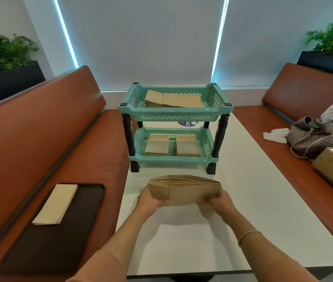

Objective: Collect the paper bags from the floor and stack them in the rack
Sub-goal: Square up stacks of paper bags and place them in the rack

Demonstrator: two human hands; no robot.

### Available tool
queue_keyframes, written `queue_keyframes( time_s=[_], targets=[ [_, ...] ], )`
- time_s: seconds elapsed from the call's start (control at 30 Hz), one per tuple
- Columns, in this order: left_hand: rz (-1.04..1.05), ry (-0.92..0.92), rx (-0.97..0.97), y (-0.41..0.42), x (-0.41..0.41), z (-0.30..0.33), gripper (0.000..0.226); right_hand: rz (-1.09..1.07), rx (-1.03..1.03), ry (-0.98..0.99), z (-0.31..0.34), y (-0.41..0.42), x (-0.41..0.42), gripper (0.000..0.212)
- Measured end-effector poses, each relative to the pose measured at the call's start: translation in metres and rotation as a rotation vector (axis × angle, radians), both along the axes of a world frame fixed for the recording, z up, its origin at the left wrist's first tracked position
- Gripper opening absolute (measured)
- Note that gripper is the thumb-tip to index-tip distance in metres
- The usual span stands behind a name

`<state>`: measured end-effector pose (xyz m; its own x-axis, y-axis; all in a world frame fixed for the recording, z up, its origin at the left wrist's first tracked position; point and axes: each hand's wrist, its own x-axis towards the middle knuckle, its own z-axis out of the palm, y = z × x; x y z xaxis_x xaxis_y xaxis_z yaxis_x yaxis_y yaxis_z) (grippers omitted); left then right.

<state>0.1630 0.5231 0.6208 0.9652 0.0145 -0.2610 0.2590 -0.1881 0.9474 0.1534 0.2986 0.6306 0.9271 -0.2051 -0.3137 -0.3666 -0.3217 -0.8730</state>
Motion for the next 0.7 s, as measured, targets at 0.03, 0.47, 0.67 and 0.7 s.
queue_keyframes(
  time_s=[0.03,0.47,0.67,0.7],
  targets=[
    [0.018,0.005,0.038,0.0,0.0,0.0,0.064,0.003,-0.022,0.0,0.001,0.0,0.0,0.035],
    [-0.058,-0.308,0.147,0.017,0.038,0.149,0.052,0.043,0.001,-0.423,0.135,0.017,0.044,0.036],
    [0.205,-0.527,0.243,0.011,0.082,0.254,0.067,-0.033,0.03,-0.63,0.226,0.028,0.104,0.055],
    [0.246,-0.544,0.282,0.009,0.092,0.267,0.068,-0.043,0.047,-0.626,0.238,0.03,0.118,0.059]
  ],
)
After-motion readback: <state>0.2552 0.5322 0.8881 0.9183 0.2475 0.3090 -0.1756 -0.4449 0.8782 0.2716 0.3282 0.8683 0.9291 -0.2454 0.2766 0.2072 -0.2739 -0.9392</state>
